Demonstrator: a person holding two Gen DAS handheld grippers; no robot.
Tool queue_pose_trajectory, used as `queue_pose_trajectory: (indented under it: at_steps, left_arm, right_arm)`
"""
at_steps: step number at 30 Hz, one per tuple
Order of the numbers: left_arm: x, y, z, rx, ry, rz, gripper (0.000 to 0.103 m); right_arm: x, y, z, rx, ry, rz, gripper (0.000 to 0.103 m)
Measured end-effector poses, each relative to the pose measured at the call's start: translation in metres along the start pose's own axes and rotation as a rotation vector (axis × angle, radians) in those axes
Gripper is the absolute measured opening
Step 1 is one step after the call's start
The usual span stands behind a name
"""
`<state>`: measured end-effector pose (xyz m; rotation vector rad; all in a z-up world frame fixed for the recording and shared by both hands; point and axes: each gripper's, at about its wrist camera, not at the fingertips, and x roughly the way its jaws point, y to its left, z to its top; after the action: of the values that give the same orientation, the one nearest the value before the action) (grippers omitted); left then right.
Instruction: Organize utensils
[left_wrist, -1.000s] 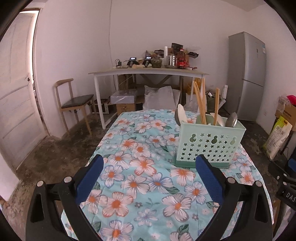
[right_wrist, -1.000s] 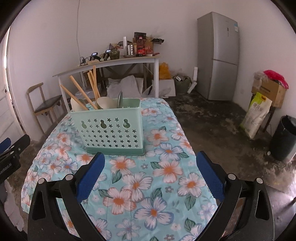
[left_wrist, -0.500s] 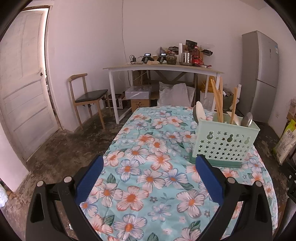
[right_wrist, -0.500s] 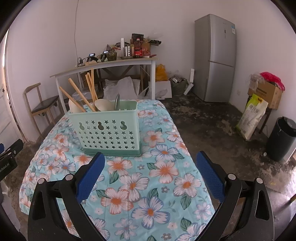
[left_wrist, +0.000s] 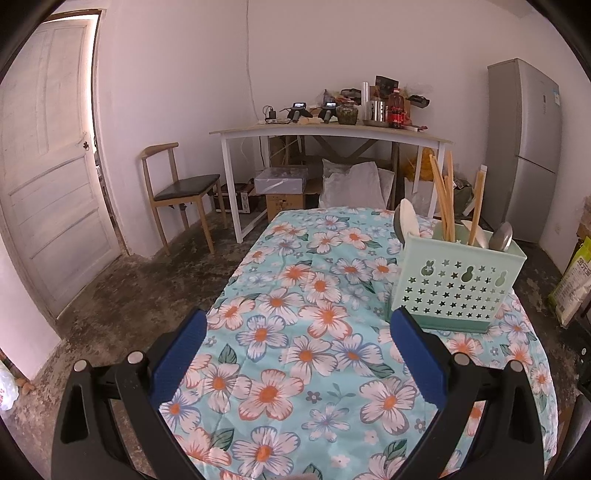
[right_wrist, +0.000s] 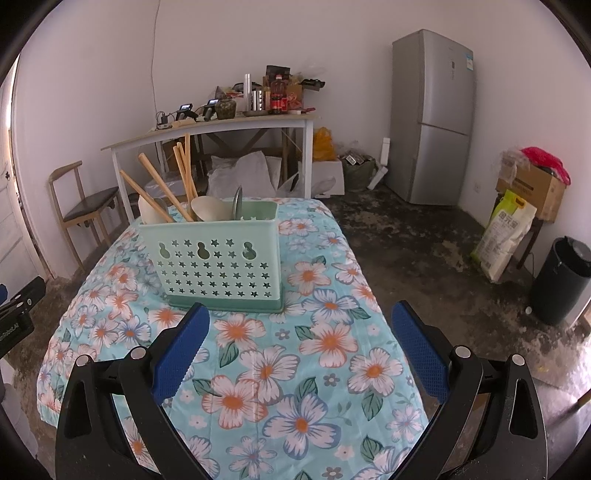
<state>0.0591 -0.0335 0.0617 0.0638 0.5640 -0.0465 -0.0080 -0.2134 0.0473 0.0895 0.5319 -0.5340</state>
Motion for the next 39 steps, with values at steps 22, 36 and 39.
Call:
queue_pose_trajectory:
  at_steps: [22, 36, 39]
  left_arm:
    - [0.0043, -0.0044, -0.0028, 0.027, 0.027, -0.037, 0.097]
    - [0.0060, -0.0047, -0.0036, 0.030, 0.036, -0.050, 0.097]
    - [0.0068, -0.0044, -0.0041, 0.030, 0.040, -0.051, 0.097]
  right_arm:
    - [0.0035, 0.0004, -0.0011, -0.002, 0.008, -0.001, 0.095]
    - [0.0038, 0.0008, -0.0011, -0.002, 0.010, 0.000, 0.095]
    - [0.0034, 0.0013, -0.0021, -0.003, 0.010, 0.000, 0.095]
